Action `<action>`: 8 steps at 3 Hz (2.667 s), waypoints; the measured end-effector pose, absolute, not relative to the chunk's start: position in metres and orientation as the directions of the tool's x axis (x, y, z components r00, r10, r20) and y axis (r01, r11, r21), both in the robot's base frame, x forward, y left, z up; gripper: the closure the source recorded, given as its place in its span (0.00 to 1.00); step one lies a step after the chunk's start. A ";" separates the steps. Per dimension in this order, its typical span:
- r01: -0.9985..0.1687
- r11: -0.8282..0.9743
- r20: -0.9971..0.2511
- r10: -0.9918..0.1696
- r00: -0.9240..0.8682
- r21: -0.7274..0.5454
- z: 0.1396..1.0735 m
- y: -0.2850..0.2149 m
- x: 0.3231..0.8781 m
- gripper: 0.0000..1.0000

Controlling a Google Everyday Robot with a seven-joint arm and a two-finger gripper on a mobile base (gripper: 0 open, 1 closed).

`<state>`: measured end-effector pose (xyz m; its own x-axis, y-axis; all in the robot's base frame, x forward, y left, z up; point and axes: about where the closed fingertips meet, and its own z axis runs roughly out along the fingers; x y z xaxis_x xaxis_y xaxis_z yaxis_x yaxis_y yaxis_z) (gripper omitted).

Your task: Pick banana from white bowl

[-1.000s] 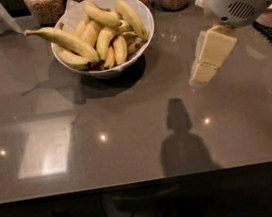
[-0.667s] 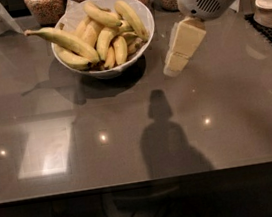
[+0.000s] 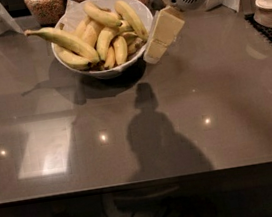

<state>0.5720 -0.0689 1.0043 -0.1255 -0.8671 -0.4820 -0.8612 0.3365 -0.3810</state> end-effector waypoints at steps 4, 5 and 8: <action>-0.818 0.406 -0.744 -0.667 0.041 -0.408 1.031 0.053 0.637 0.00; -0.802 0.438 -0.777 -0.628 0.051 -0.406 1.028 0.074 0.664 0.10; -0.763 0.518 -0.784 -0.620 -0.023 -0.387 1.006 0.075 0.719 0.42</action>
Offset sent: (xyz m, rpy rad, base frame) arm 0.0409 0.0970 0.0325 0.2508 -0.1531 0.0936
